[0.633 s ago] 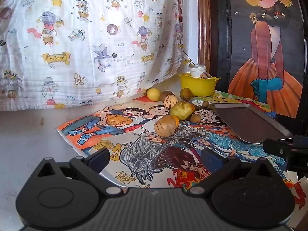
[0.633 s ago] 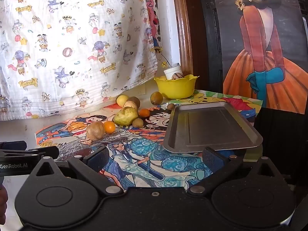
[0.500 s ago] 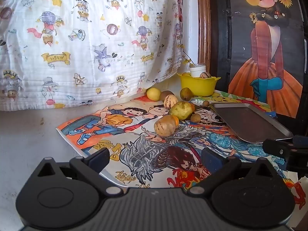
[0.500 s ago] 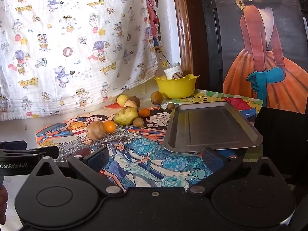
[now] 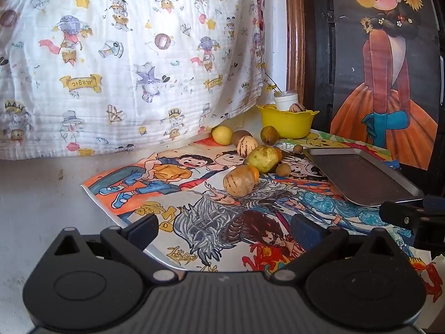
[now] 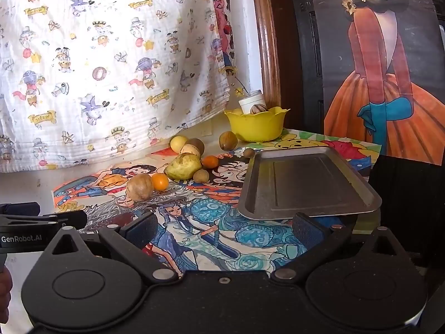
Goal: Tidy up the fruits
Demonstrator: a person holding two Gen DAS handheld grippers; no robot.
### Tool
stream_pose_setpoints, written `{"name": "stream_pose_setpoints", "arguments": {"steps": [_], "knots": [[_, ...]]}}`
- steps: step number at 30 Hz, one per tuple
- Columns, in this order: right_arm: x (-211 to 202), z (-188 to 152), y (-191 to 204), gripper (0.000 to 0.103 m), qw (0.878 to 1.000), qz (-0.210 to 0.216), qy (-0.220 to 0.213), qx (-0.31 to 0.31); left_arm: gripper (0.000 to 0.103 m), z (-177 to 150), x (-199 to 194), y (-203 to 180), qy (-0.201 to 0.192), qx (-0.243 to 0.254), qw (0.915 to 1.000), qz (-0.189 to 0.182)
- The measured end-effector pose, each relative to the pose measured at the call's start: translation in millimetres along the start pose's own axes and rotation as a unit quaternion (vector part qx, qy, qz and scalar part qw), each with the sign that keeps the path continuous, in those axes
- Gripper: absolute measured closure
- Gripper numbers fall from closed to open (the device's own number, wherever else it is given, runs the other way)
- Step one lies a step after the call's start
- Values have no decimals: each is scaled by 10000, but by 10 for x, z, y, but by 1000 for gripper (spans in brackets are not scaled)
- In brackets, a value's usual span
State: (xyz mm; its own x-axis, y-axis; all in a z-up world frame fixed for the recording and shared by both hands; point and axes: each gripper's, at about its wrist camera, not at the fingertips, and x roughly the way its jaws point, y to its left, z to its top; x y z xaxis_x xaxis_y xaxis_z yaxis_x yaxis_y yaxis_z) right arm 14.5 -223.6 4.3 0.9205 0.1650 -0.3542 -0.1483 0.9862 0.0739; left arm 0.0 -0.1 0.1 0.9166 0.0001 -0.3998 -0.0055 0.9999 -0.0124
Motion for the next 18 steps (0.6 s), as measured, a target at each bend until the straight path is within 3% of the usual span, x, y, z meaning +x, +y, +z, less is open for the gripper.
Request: {"name": "stream_pose_setpoints", "arguments": {"steps": [18], "knots": [[5, -5, 6, 0, 10000, -3, 22, -9, 0, 2, -2, 1, 24, -4, 10000, 4]]}}
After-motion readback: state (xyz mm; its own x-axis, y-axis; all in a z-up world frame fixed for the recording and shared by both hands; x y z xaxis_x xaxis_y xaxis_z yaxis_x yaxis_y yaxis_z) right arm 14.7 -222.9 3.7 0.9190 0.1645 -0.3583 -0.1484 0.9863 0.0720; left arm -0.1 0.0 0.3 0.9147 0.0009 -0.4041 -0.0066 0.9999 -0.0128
